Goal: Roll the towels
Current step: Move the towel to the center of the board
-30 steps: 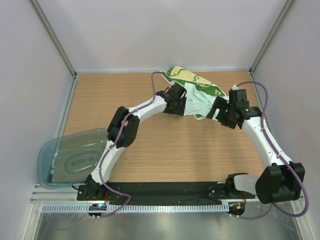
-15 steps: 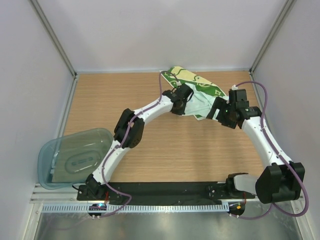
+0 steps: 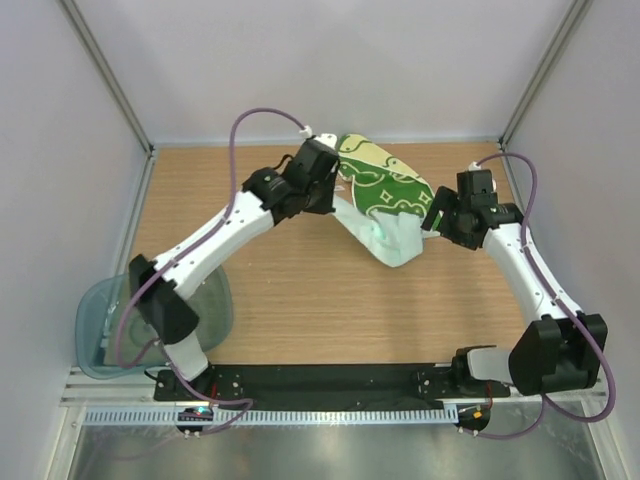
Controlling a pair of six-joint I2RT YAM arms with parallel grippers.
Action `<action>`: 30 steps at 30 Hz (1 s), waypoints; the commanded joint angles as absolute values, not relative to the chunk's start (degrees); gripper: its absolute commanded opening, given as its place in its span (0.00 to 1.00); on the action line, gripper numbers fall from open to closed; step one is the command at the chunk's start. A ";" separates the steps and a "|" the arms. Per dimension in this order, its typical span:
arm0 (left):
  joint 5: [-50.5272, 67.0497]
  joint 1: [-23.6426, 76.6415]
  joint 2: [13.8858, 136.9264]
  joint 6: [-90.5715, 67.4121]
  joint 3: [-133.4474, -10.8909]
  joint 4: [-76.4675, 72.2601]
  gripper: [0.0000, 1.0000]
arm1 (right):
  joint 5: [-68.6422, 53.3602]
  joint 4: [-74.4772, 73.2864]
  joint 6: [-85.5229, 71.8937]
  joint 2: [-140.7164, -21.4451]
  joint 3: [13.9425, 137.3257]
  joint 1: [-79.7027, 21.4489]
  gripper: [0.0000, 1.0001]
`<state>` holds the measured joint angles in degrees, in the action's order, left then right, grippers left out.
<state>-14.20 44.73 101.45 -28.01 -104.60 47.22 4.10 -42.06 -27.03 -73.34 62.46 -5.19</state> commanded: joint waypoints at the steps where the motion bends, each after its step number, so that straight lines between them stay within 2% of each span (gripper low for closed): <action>1: -14.77 44.91 98.19 -31.11 -87.78 45.36 0.00 | 5.19 -42.19 -27.25 -76.89 64.16 -5.36 0.82; 5: -13.62 44.91 94.66 -33.57 -76.06 41.93 0.00 | 3.96 -42.01 -27.07 -83.13 66.78 -9.48 0.75; 9: -13.80 44.91 93.52 -34.63 -70.76 41.31 0.00 | 5.79 -41.49 -26.98 -87.61 70.92 -19.74 0.75; 13: -13.19 44.91 92.29 -35.33 -67.68 40.52 0.00 | 8.69 -41.40 -27.16 -93.42 76.18 -23.72 0.73; 20: -12.22 44.91 89.74 -35.86 -63.72 39.20 0.01 | 13.27 -44.64 -25.31 -105.02 85.95 -25.31 0.64; 30: -12.66 44.91 88.77 -35.77 -61.08 38.67 0.00 | 16.08 -47.11 -23.56 -114.43 95.27 -25.22 0.63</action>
